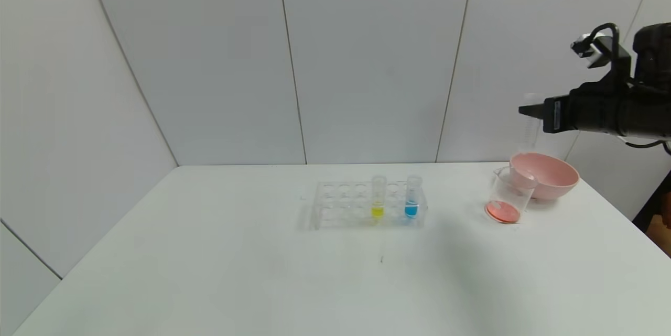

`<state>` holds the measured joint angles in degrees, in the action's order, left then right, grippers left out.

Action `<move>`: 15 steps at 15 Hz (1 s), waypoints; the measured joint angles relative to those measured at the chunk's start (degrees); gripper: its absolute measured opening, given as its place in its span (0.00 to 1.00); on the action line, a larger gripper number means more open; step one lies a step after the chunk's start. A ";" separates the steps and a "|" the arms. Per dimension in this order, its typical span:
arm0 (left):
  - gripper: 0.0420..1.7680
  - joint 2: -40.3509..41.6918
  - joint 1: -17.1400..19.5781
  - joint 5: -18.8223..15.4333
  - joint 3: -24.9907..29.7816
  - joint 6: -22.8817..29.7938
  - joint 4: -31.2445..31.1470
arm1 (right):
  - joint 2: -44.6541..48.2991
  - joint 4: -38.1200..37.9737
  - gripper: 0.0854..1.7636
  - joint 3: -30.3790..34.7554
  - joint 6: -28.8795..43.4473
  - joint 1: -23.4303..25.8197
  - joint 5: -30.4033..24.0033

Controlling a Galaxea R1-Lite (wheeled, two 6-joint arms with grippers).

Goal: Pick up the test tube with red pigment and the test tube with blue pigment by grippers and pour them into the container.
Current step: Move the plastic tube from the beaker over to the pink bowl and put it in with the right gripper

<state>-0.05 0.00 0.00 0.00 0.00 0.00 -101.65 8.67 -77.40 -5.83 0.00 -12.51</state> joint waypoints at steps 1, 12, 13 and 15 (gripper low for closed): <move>1.00 0.00 0.00 0.00 0.00 0.00 0.00 | 1.07 3.45 0.24 2.84 0.99 2.08 0.02; 1.00 0.00 0.00 0.00 0.00 0.00 0.00 | -11.09 25.05 0.24 6.89 2.77 13.03 3.27; 1.00 0.00 0.00 0.00 0.00 0.00 0.00 | -12.98 25.89 0.24 6.60 2.85 13.40 3.64; 1.00 0.00 0.00 0.00 0.00 0.00 0.00 | -15.99 26.36 0.24 5.77 4.61 13.99 3.78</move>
<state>-0.05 0.00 0.00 0.00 0.00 0.00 -117.64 35.02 -71.63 -1.22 13.99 -8.73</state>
